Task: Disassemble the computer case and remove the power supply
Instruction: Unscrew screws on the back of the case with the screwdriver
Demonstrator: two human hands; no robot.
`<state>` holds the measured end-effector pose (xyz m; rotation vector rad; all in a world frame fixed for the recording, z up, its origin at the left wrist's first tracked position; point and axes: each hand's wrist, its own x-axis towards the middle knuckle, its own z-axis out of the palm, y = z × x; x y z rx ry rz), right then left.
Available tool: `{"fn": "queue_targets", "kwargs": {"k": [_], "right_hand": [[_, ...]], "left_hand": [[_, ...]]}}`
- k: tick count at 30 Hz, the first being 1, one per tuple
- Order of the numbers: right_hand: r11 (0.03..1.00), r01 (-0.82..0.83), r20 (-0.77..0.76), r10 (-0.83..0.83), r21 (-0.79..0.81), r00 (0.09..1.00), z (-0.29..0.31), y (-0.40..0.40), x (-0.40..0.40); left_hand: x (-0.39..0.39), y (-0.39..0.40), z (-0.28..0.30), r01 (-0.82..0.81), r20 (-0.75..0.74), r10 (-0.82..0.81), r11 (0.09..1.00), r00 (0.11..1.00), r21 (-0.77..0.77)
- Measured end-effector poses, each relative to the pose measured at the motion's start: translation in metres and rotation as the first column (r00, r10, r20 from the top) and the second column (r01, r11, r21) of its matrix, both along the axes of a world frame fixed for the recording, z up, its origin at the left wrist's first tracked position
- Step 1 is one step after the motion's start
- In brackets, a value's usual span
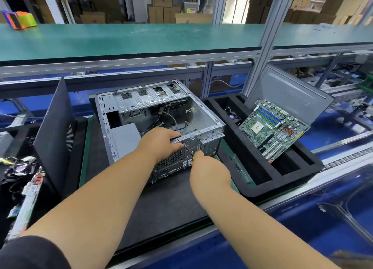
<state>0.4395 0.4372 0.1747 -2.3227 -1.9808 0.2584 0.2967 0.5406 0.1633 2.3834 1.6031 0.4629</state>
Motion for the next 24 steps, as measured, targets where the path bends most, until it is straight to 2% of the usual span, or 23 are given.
{"fn": "queue_targets", "kwargs": {"k": [2,3,5,6,7,8,9,10,11,12,13,16,17,18,19,20,21,22,23,24], "right_hand": [[1.0,-0.005,-0.014,0.005,0.02,1.0,0.001,0.0,0.0],[0.999,-0.007,-0.068,0.009,0.034,0.998,0.003,0.0,0.005],[1.0,-0.002,-0.303,0.006,0.011,0.953,0.006,0.001,0.017],[0.999,0.035,-0.503,-0.05,-0.04,0.863,0.007,0.002,0.022],[0.986,0.091,-0.717,-0.164,-0.14,0.678,0.008,0.004,0.026],[0.952,0.119,-0.858,-0.306,-0.283,0.412,0.009,0.006,0.029],[0.905,0.093,-0.894,-0.424,-0.414,0.146,0.009,0.006,0.031],[0.861,0.034,-0.861,-0.505,-0.508,-0.06,0.009,0.006,0.034],[0.824,-0.032,-0.808,-0.561,-0.565,-0.184,0.008,0.006,0.036],[0.797,-0.085,-0.764,-0.599,-0.598,-0.238,0.007,0.005,0.038],[0.781,-0.119,-0.743,-0.621,-0.613,-0.251,0.005,0.004,0.039],[0.786,-0.118,-0.765,-0.618,-0.607,-0.18,0.003,0.003,0.035],[0.797,-0.077,-0.788,-0.604,-0.599,-0.117,0.003,0.004,0.032],[0.814,-0.022,-0.814,-0.581,-0.58,-0.011,0.003,0.006,0.028],[0.842,0.035,-0.83,-0.536,-0.538,0.155,0.004,0.006,0.025],[0.884,0.079,-0.809,-0.456,-0.461,0.371,0.006,0.006,0.022],[0.933,0.099,-0.727,-0.333,-0.346,0.601,0.006,0.005,0.02],[0.972,0.074,-0.578,-0.192,-0.222,0.793,0.006,0.003,0.019],[0.991,0.04,-0.401,-0.087,-0.125,0.912,0.003,0.002,0.017],[0.998,0.02,-0.25,-0.035,-0.06,0.968,0.002,0.0,0.015]], "left_hand": [[0.001,0.0,0.0,0.001,-0.009,-0.001,1.0,1.0,0.0],[0.001,0.0,0.0,0.001,-0.01,-0.001,1.0,1.0,-0.002],[0.0,0.0,0.0,-0.001,-0.005,0.001,1.0,1.0,-0.004],[0.0,0.0,0.0,-0.002,-0.005,0.002,1.0,1.0,-0.004],[0.0,0.0,0.001,-0.001,-0.008,0.001,1.0,1.0,-0.004],[0.0,0.0,0.001,0.002,-0.011,-0.002,1.0,1.0,-0.006],[0.0,0.0,0.001,0.004,-0.012,-0.005,1.0,1.0,-0.007],[0.0,-0.001,0.001,0.006,-0.011,-0.006,1.0,1.0,-0.007],[0.0,-0.001,0.001,0.007,-0.01,-0.007,1.0,1.0,-0.007],[0.0,-0.001,0.001,0.007,-0.009,-0.007,1.0,1.0,-0.008],[0.0,-0.001,0.001,0.007,-0.009,-0.007,1.0,1.0,-0.01],[0.001,-0.002,0.002,0.005,-0.013,-0.005,1.0,1.0,-0.012],[0.001,-0.002,0.002,0.007,-0.015,-0.007,1.0,1.0,-0.013],[0.001,-0.001,0.003,0.009,-0.018,-0.009,1.0,1.0,-0.013],[0.0,-0.001,0.003,0.01,-0.022,-0.01,1.0,1.0,-0.013],[0.0,-0.001,0.002,0.008,-0.023,-0.009,1.0,1.0,-0.012],[0.0,-0.001,0.002,0.005,-0.021,-0.005,1.0,1.0,-0.01],[0.0,-0.001,0.001,0.002,-0.014,-0.002,1.0,1.0,-0.01],[0.0,-0.001,0.001,0.0,-0.006,0.0,1.0,1.0,-0.011],[0.0,0.0,0.0,0.0,-0.002,0.0,1.0,1.0,-0.013]]}}
